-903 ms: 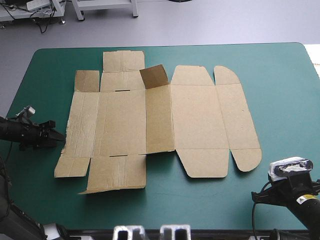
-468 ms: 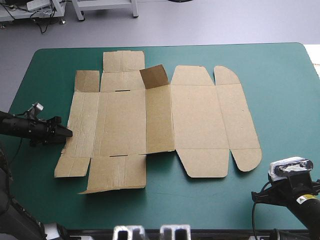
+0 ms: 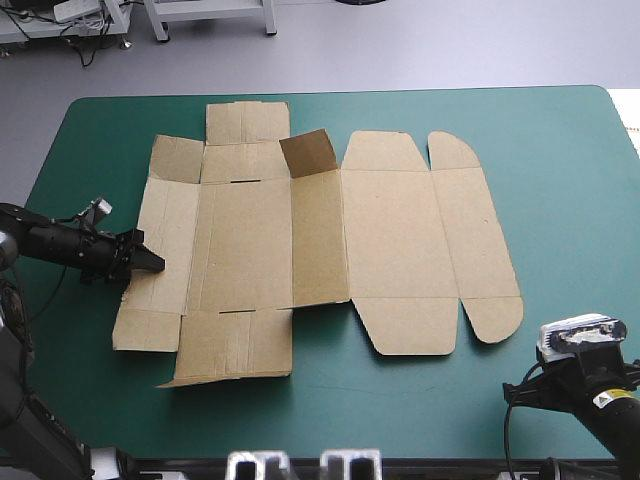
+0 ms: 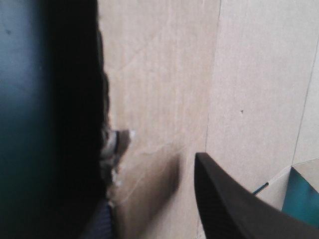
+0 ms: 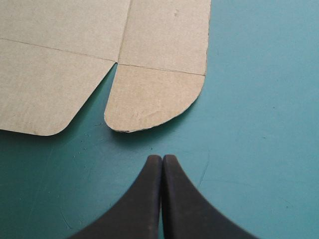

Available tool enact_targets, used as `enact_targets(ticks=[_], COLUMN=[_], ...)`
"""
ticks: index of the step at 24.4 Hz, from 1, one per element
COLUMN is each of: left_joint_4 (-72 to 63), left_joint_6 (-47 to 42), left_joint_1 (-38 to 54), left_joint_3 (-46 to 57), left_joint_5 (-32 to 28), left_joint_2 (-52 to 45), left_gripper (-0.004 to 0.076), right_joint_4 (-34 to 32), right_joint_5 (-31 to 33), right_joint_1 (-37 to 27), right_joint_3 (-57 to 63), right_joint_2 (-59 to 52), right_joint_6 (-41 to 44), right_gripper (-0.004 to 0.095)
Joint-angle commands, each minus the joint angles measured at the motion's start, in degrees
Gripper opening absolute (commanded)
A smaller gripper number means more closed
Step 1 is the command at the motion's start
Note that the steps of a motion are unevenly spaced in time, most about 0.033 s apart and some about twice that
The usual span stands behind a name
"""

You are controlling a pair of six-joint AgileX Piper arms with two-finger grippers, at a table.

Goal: Fold the box

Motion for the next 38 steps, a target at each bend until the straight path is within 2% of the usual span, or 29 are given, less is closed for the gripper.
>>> enact_targets(ticks=[1, 3, 5, 7, 9, 10, 13, 15, 19, 25, 30, 34, 38], left_joint_4=[1.8, 2.1, 2.4, 2.0, 1.8, 1.6, -2.0, -5.9, -4.8, 10.7, 19.3, 27.4, 38.3], left_joint_6=[-2.5, -5.2, -7.7, -9.0, -9.0, -8.9, -8.8, -5.7, -1.6, 5.8, 10.7, 12.8, 13.9], left_joint_1=[-1.9, -1.9, -1.9, -1.9, -2.0, -2.0, -2.0, -2.8, -9.2, -22.6, -32.3, -39.6, -46.4], left_joint_3=[0.8, 0.8, 0.8, 0.8, 0.8, 0.8, 0.8, 0.5, -7.4, -22.6, -30.7, -35.4, -36.9], left_joint_5=[3.0, 3.0, 3.0, 3.0, 3.0, 3.1, 3.1, 3.1, 3.1, 2.8, 2.7, 2.1, -1.8], left_joint_2=[0.4, 0.4, 0.4, 0.4, 0.4, 0.3, 0.2, -1.5, -7.8, -15.5, -17.0, -16.8, -16.8], left_gripper=[0.0321, 0.0307, 0.0256, 0.0161, 0.0010, -0.0001, -0.0001, -0.0009, -0.0010, -0.0010, -0.0010, -0.0010, -0.0010], right_joint_4=[1.0, 1.0, 1.1, 1.2, 1.4, 1.4, 1.4, 1.4, 1.4, 1.4, 1.4, 1.4, 1.6], right_joint_5=[-2.9, -2.9, -2.9, -2.9, -2.9, -2.9, -2.9, -2.9, -3.3, -3.4, -3.4, -3.4, -3.4], right_joint_1=[0.0, 0.0, 0.0, 0.0, 0.0, 0.0, 0.0, 0.0, 0.0, 0.0, 0.0, 0.0, 0.0], right_joint_3=[-1.2, -1.2, -1.2, -1.2, -1.2, -1.2, -1.2, -1.2, -1.2, -1.2, -1.2, -1.2, -1.2], right_joint_2=[0.4, 0.4, 0.4, 0.4, 0.4, 0.4, 0.4, 0.4, 0.4, 0.4, 0.4, 0.4, 0.4], right_joint_6=[0.1, 0.1, 0.1, 0.1, 0.1, 0.1, 0.1, 0.1, 0.1, 0.1, 0.1, 0.1, 0.1], right_gripper=[-0.0024, -0.0024, -0.0024, -0.0024, -0.0024, -0.0024, -0.0024, -0.0024, -0.0024, -0.0023, -0.0025, -0.0024, -0.0024])
